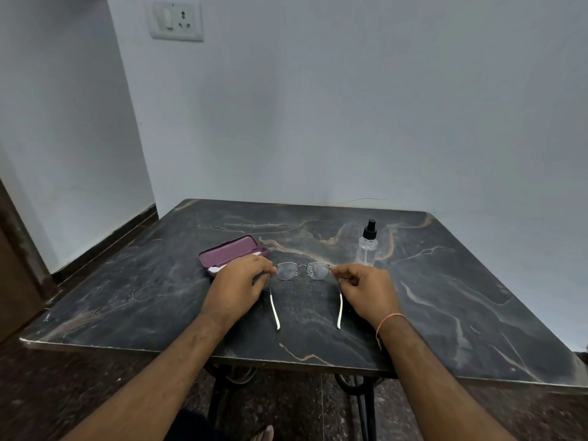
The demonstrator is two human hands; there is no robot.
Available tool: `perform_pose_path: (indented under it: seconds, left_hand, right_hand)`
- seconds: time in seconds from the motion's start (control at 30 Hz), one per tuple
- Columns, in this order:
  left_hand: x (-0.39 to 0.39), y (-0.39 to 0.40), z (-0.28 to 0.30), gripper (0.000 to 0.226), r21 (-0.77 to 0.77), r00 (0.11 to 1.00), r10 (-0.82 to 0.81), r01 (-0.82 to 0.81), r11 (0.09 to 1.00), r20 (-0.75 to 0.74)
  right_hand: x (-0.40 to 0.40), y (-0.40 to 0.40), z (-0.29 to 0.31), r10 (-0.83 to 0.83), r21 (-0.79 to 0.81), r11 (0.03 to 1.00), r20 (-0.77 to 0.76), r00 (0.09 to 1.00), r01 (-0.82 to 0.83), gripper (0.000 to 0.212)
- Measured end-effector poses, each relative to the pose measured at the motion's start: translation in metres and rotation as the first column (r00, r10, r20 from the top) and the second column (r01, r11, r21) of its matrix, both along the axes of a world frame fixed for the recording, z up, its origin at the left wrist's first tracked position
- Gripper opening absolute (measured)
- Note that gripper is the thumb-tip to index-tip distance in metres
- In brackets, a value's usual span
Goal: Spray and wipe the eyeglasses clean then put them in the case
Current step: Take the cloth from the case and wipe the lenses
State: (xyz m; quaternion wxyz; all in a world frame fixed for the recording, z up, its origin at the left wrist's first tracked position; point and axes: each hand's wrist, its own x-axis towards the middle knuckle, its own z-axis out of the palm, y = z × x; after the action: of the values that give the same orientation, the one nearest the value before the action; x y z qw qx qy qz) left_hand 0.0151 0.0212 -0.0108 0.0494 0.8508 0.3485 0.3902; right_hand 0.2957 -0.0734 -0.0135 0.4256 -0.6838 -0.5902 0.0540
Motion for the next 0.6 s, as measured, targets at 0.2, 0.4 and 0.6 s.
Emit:
perform_pose_path:
  seconds: [0.2, 0.4, 0.6]
  left_hand:
    - [-0.036, -0.001, 0.006, 0.018, 0.080, 0.988, 0.140, -0.135, 0.988, -0.064]
    - [-0.073, 0.013, 0.000, 0.037, -0.189, 0.934, 0.356, -0.345, 0.919, 0.028]
    - [-0.073, 0.026, 0.002, 0.075, -0.405, 0.901, 0.429, -0.417, 0.813, -0.066]
  right_hand:
    - [-0.005, -0.006, 0.007, -0.023, 0.021, 1.000, -0.004, 1.000, 0.023, 0.024]
    - [-0.011, -0.013, 0.013, -0.034, 0.177, 0.983, -0.028, 0.999, 0.039, 0.025]
    - [-0.026, -0.009, 0.029, 0.088, 0.211, 0.968, 0.217, 0.972, -0.134, 0.019]
